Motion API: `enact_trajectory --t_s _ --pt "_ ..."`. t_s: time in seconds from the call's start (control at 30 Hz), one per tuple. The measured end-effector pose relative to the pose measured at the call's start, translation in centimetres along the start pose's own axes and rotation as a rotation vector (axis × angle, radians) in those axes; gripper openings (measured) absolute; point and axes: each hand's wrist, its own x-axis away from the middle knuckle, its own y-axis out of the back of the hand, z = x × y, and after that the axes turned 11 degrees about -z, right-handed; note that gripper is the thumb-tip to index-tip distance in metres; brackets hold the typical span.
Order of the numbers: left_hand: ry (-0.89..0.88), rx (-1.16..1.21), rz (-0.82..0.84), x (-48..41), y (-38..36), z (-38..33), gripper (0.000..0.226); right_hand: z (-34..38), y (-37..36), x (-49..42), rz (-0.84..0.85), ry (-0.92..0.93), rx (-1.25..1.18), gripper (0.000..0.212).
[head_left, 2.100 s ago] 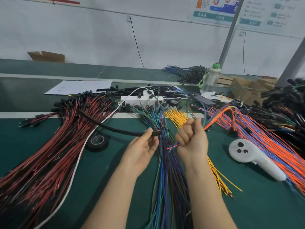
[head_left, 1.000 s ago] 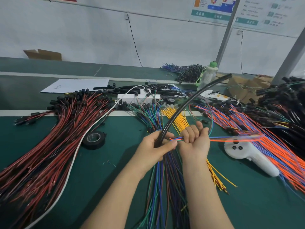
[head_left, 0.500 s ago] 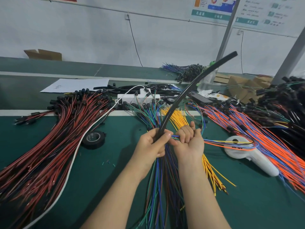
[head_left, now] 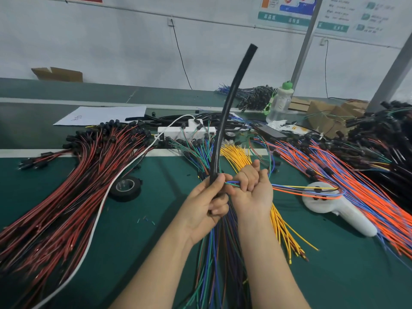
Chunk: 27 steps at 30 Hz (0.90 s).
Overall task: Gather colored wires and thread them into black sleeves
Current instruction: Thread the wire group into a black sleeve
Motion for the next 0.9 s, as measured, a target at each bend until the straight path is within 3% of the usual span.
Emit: enact_trajectory --t_s 0.63,0.8,0.9 --pt "-0.102 -0.148 -0.096 -0.2 -0.2 0.3 0.019 -0.1 -0.3 0.6 0.000 0.073 0.113 0.047" --pt "-0.153 -0.277 -0.190 0.0 -0.6 0.3 0.008 0.0 -0.6 0.7 -0.008 0.107 0.191 0.052" --pt "-0.154 -0.106 -0.215 0.0 -1.0 -0.4 0.019 0.5 -0.8 0.7 0.006 0.137 0.125 0.052"
